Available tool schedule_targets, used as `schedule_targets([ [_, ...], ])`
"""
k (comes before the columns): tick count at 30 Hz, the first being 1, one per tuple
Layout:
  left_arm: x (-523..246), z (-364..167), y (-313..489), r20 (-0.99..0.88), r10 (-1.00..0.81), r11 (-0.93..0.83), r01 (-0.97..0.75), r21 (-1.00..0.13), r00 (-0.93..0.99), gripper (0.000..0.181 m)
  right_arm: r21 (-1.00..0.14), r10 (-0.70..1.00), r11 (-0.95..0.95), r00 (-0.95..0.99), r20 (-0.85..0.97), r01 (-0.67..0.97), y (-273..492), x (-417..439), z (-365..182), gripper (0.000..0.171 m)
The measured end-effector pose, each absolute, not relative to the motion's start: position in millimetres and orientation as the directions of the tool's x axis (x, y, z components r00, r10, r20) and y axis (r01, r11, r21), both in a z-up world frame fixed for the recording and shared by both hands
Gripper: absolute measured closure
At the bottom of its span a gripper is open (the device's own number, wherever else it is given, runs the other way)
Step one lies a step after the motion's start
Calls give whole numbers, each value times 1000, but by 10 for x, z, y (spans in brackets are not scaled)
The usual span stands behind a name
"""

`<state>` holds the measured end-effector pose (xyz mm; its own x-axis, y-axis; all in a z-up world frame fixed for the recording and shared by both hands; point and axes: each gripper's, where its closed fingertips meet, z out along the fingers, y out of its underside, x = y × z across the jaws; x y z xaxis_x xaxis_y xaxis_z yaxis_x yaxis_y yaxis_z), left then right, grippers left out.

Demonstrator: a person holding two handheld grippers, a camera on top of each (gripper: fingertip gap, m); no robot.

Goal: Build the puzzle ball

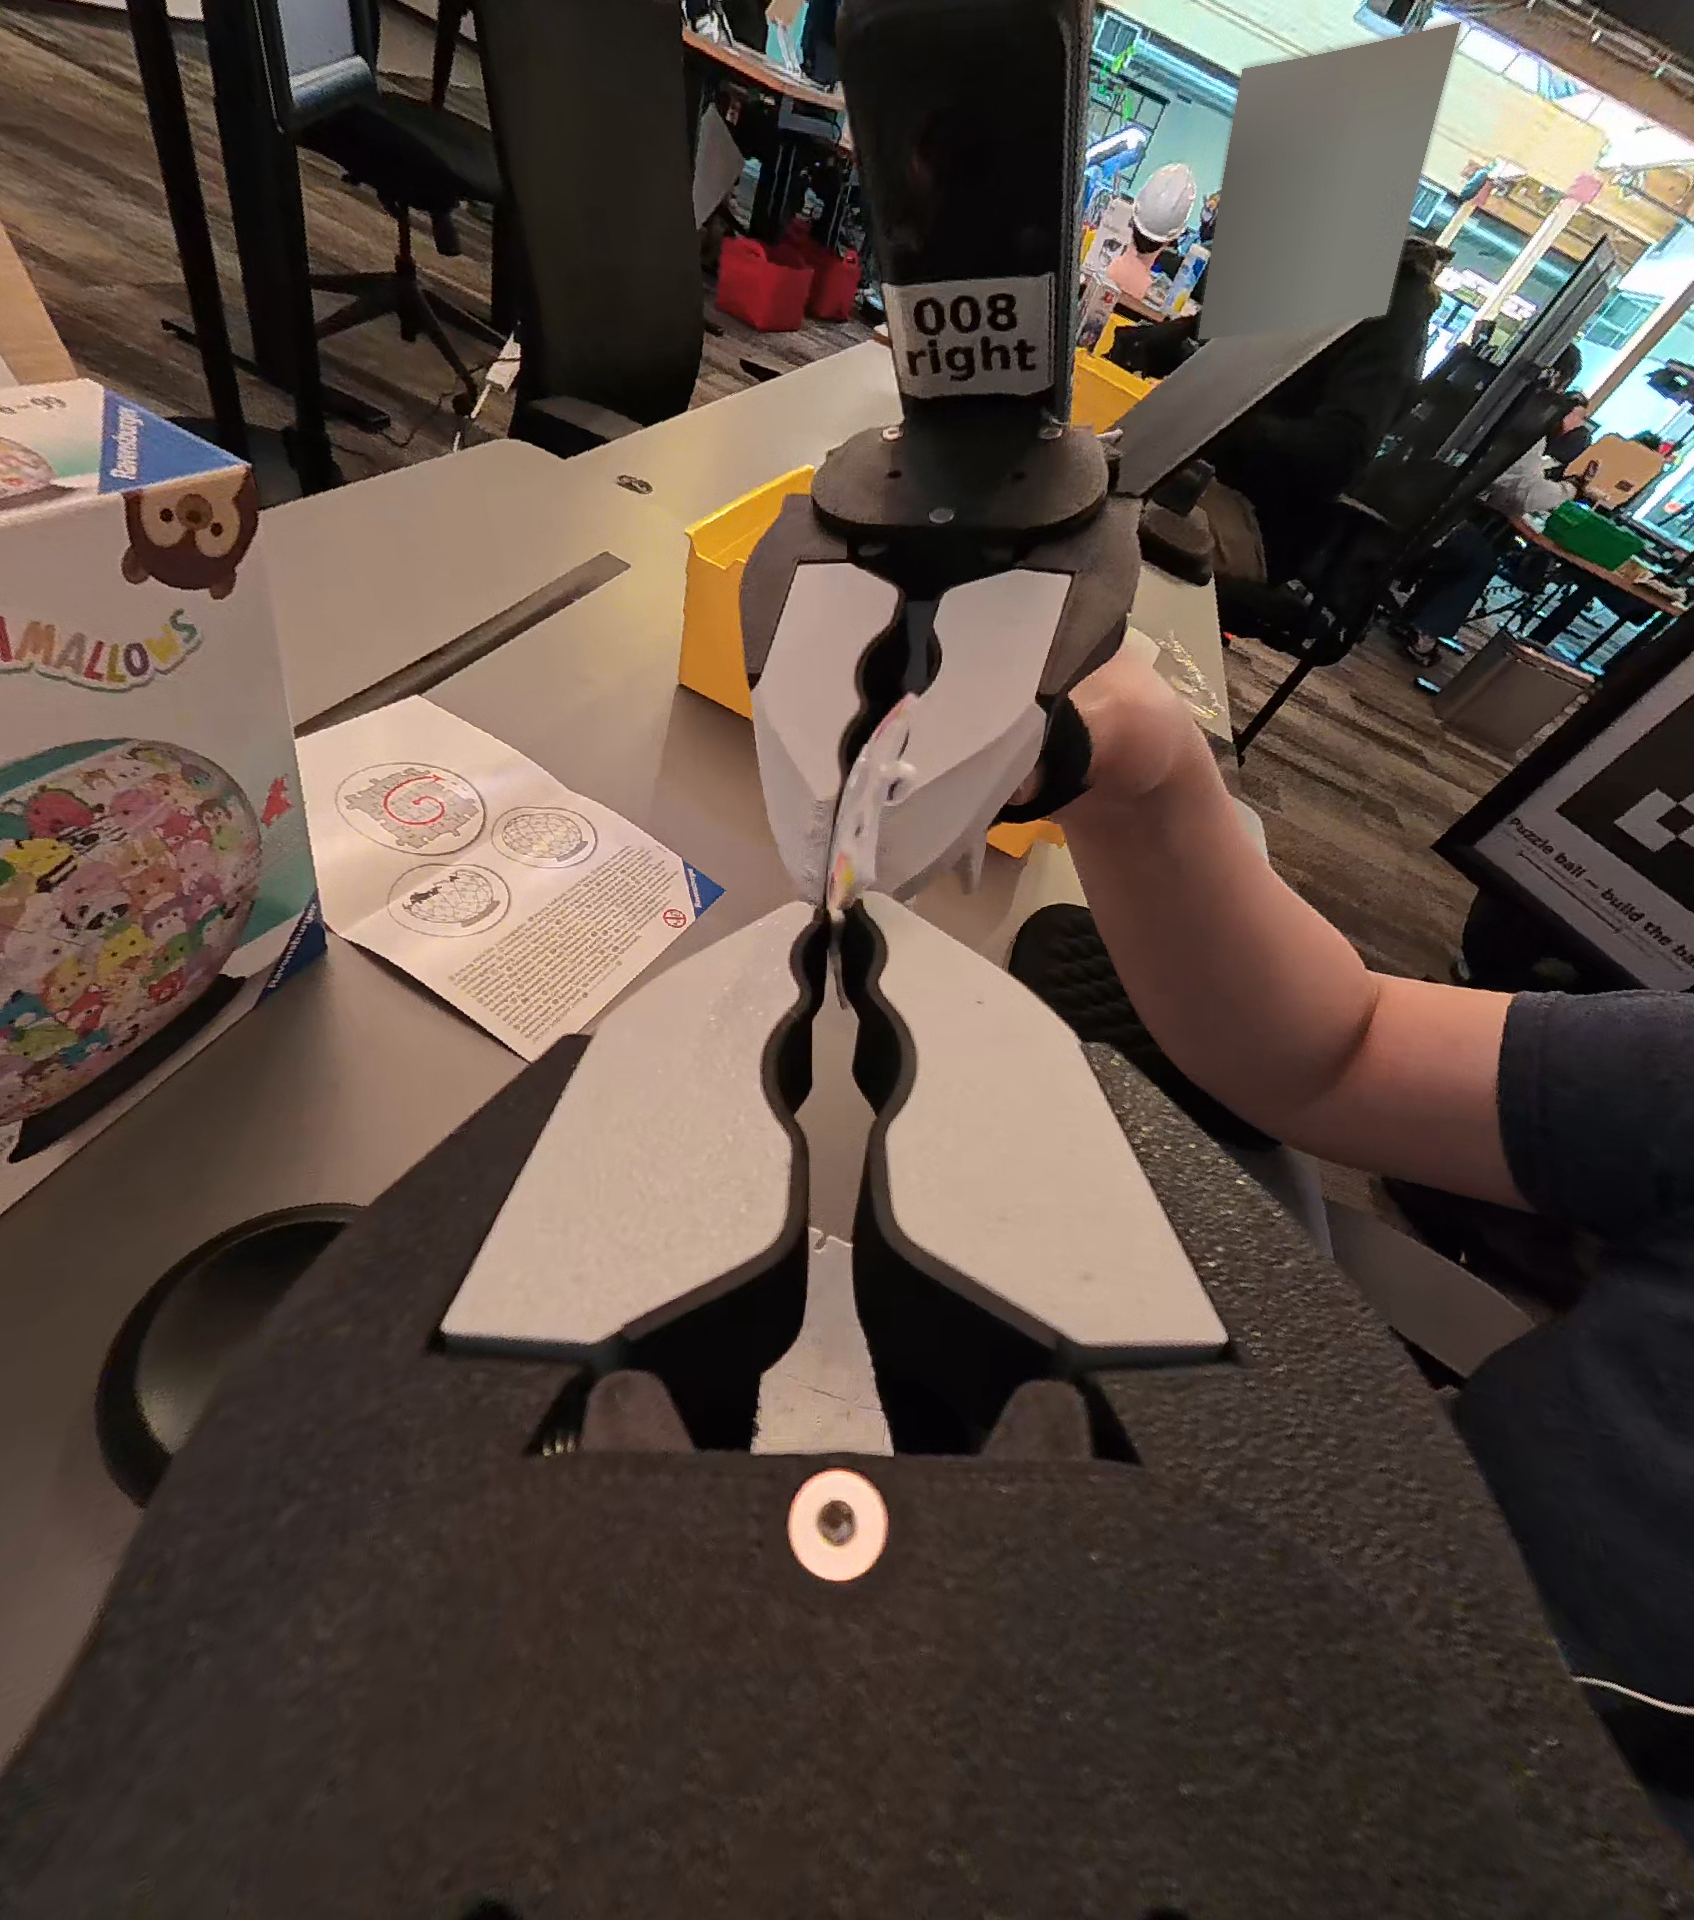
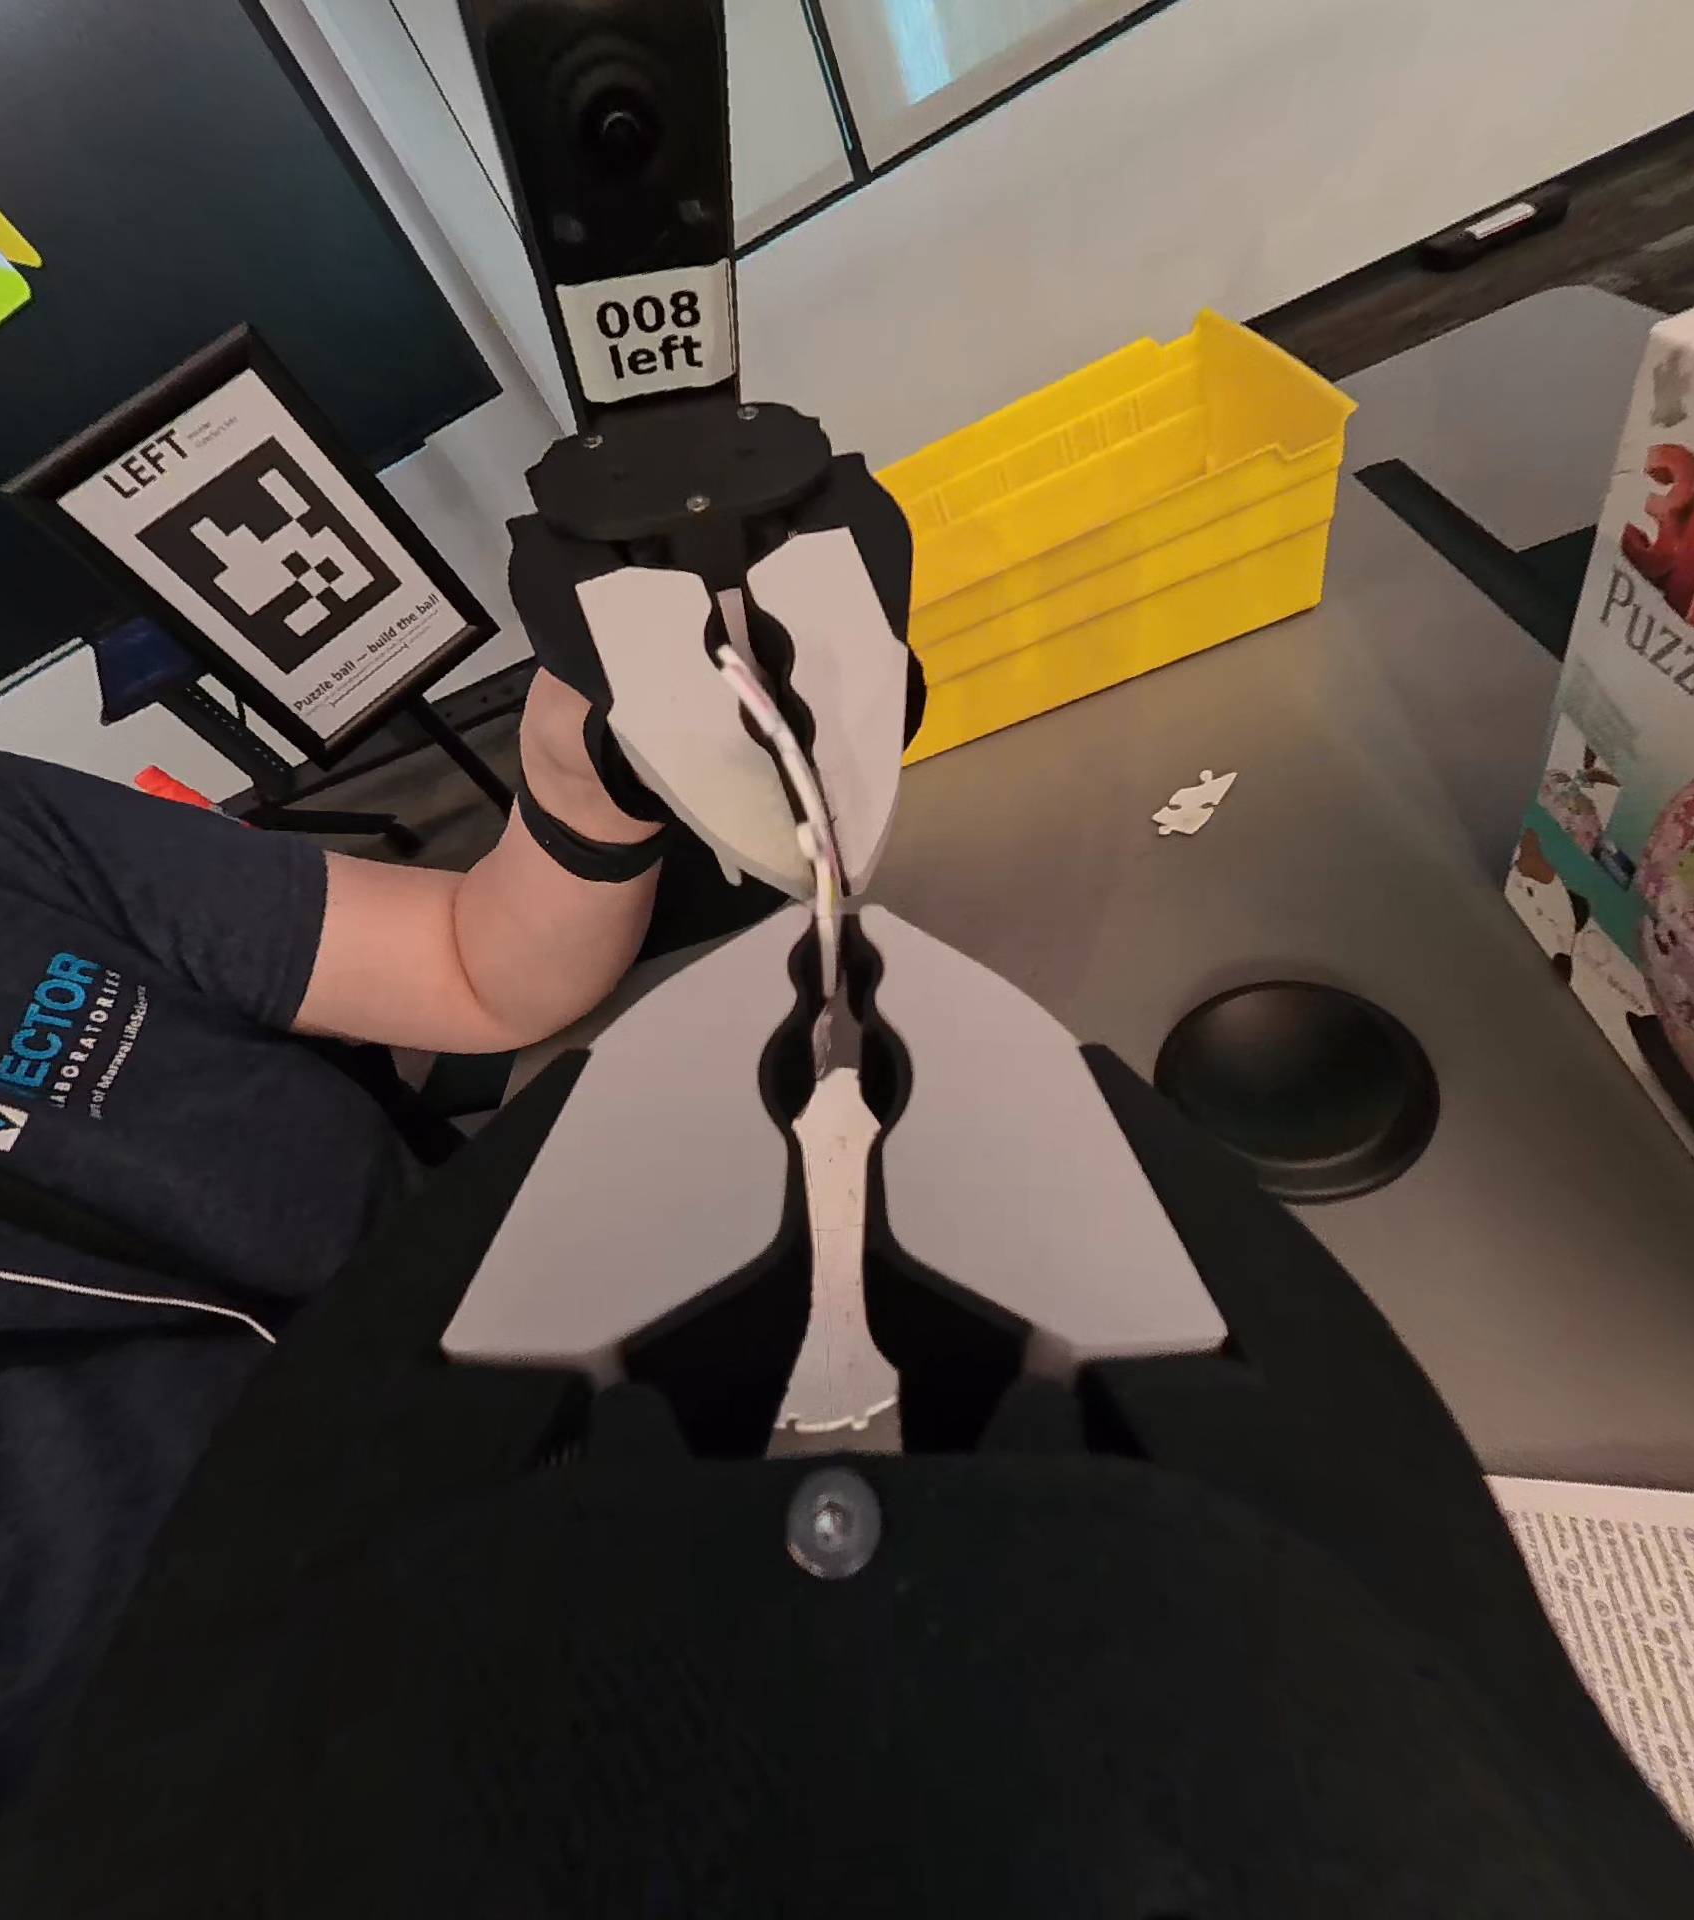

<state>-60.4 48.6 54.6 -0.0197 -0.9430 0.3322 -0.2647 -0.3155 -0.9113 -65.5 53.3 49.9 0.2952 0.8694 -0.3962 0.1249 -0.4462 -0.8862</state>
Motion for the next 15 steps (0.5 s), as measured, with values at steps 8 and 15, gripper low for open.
schedule_targets([
  [8,-595,482,479,347,-938,-329,-279,-902,-16,179,-871,853,-475,309,-421,125,525,-644,433,168],
  [15,-648,544,475,353,-935,-338,-254,-906,-17,179,-861,841,-487,342,-419,146,495,-611,408,149],
])
